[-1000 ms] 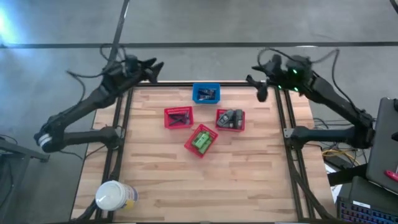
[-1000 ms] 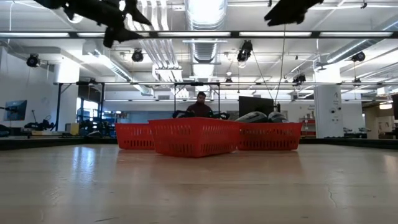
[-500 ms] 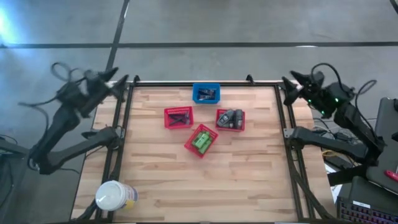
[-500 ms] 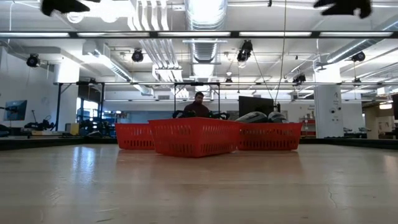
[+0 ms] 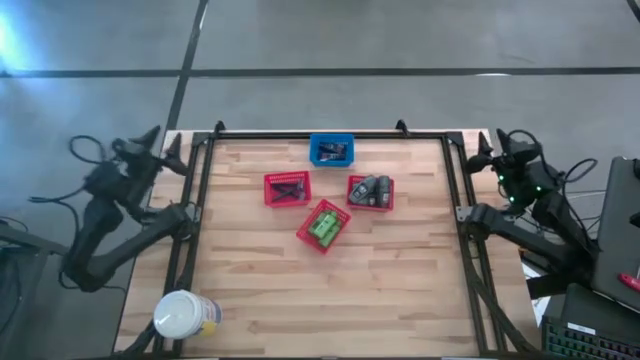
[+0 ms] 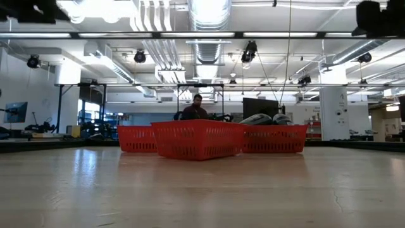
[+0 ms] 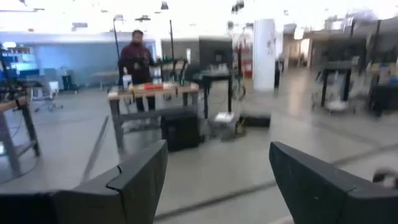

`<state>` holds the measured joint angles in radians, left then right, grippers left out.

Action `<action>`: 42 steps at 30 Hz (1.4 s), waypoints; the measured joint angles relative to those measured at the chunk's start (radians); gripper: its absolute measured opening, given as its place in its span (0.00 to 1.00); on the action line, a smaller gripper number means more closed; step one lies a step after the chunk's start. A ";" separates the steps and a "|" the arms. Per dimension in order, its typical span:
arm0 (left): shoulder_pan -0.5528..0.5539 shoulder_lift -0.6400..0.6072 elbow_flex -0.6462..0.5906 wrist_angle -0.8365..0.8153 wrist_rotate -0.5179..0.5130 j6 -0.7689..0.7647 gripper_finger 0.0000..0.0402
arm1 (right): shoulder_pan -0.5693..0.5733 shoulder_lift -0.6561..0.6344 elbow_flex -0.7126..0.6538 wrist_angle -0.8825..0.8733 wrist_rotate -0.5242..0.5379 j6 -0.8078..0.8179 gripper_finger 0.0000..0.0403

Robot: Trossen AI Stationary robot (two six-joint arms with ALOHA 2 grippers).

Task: Pick & Place Travel size toiletries
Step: Return to Home Position

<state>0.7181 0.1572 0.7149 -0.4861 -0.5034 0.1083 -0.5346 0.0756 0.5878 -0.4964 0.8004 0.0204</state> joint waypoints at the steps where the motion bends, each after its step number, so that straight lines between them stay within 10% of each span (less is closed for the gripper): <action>1: 0.000 -0.019 -0.037 -0.002 -0.015 -0.002 0.71 | 0.000 -0.023 -0.012 -0.002 0.010 -0.023 0.58; 13: 0.000 -0.138 -0.325 0.314 -0.732 0.079 0.71 | 0.000 -0.074 -0.024 0.037 -0.007 -0.050 0.69; 31: 0.009 -0.122 -0.470 0.319 -0.695 0.081 0.71 | -0.002 -0.061 -0.059 0.040 0.014 -0.050 0.84; 42: 0.419 -0.155 -0.680 0.512 -0.610 0.093 0.71 | -0.135 -0.055 -0.204 0.133 0.006 -0.049 0.90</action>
<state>1.1367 0.0019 0.0345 0.0255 -1.1137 0.2011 -0.6698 0.0209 0.3838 -0.3633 0.8061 -0.0290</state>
